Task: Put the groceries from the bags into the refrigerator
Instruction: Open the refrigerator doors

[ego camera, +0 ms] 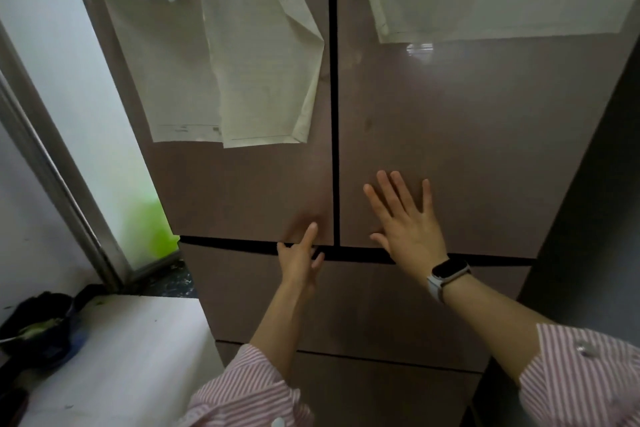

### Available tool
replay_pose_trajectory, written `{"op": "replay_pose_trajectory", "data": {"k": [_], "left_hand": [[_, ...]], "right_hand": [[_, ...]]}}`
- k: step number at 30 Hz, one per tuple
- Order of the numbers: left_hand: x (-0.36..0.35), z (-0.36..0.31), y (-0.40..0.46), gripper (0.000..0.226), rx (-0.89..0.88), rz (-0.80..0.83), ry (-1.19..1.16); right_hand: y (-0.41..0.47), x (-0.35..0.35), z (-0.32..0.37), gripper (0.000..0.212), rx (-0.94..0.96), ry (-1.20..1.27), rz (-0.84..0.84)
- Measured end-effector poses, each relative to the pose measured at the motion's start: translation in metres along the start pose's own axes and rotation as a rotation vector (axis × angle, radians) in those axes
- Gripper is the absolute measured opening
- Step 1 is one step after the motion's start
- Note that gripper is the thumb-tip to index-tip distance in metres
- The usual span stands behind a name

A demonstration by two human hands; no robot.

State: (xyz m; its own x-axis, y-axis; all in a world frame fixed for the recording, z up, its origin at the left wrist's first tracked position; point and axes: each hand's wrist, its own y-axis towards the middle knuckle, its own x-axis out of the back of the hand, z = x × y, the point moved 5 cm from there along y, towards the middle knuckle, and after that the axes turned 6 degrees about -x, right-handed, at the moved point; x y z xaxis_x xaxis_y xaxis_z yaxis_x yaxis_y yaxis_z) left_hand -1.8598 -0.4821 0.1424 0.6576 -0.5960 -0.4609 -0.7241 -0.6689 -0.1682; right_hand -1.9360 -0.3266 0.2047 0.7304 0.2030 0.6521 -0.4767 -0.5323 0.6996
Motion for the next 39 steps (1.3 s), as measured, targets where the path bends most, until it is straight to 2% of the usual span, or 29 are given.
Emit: {"op": "replay_pose_trajectory", "data": {"k": [4, 10, 22, 26, 29, 36, 39], "left_hand": [[-0.014, 0.006, 0.01, 0.101, -0.023, -0.084, -0.112], [-0.009, 0.016, 0.018, 0.114, -0.065, -0.118, -0.013], [0.0, 0.012, 0.008, 0.093, -0.045, -0.114, -0.078], [0.025, 0.009, -0.011, 0.072, -0.136, -0.084, -0.022], [0.034, 0.003, -0.022, 0.068, -0.116, -0.015, -0.016], [0.062, -0.007, -0.048, 0.088, -0.096, 0.031, 0.042], [0.088, -0.013, -0.059, 0.076, -0.092, 0.047, 0.009]], "right_hand": [[-0.001, -0.013, -0.001, 0.108, 0.011, -0.042, -0.059], [-0.001, -0.014, 0.0, 0.109, -0.002, -0.083, -0.082], [0.002, -0.012, 0.002, 0.12, -0.034, -0.133, -0.076], [0.003, -0.006, 0.002, 0.12, -0.051, -0.109, -0.054], [0.002, 0.008, 0.008, 0.109, -0.077, -0.041, -0.041], [0.002, 0.018, 0.016, 0.094, -0.138, 0.136, 0.074], [-0.003, 0.029, 0.032, 0.078, -0.202, 0.344, 0.161]]}}
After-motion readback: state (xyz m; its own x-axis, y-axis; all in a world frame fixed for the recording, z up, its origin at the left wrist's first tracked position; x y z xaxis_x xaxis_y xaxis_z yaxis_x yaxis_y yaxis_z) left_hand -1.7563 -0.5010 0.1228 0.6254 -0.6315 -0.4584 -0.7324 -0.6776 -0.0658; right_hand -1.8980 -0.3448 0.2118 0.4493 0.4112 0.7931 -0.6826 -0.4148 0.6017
